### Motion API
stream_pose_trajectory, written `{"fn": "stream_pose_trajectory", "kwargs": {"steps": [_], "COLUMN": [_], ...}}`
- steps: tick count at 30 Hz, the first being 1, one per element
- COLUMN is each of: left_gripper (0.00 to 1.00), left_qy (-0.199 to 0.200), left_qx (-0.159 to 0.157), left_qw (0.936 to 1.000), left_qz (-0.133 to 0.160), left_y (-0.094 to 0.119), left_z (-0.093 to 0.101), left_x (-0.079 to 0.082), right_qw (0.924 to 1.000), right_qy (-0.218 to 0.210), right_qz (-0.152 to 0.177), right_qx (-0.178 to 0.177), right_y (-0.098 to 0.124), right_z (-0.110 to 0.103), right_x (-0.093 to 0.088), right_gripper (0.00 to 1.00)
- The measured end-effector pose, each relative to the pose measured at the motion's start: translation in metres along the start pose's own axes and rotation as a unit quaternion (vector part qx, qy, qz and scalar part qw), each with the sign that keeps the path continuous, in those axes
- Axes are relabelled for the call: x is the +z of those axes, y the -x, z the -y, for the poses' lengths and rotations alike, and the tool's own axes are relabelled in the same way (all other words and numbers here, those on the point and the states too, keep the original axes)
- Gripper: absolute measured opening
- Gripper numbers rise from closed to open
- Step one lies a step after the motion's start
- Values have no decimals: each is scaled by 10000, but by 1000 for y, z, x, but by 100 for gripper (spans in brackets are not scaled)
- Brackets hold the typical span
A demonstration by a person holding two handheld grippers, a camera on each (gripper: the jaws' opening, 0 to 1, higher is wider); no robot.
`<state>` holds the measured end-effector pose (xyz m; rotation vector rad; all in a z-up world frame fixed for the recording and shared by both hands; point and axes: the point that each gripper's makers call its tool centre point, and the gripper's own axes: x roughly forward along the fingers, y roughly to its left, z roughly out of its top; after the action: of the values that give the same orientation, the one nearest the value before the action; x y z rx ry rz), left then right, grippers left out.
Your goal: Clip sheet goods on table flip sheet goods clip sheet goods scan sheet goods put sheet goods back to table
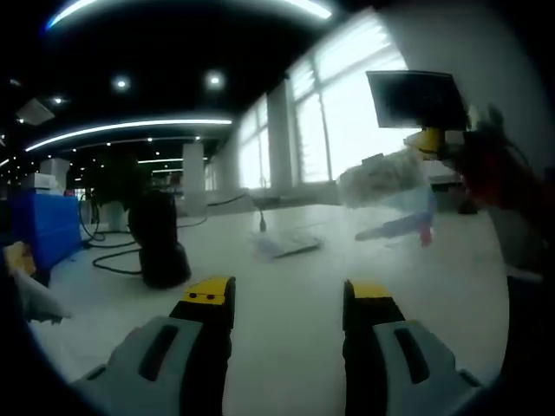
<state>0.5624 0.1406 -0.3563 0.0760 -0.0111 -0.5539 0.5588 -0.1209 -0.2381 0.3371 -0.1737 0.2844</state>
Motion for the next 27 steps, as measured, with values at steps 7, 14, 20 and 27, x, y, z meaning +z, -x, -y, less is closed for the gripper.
{"fn": "stream_pose_trajectory", "kwargs": {"steps": [7, 14, 20, 27], "left_gripper": [42, 42, 42, 42], "left_qy": [1, -37, -31, -99], "left_qx": [19, 46, 91, 36], "left_qw": [10000, 10000, 10000, 9999], "left_qz": [-13, -22, 7, -71], "left_y": [0, 0, 1, -1], "left_z": [-1, -1, -3, 0], "left_x": [-1, -1, 0, -3], "right_qw": [9983, 9918, 9866, 9784], "right_qy": [-477, -1061, -1248, -1496], "right_qz": [68, 255, 261, 296], "right_qx": [-314, -671, -1022, -1397], "right_y": [7, 15, 25, 40], "right_z": [25, 55, 81, 106], "right_x": [-6, -5, -16, -27], "right_gripper": [0, 0, 0, 0]}}
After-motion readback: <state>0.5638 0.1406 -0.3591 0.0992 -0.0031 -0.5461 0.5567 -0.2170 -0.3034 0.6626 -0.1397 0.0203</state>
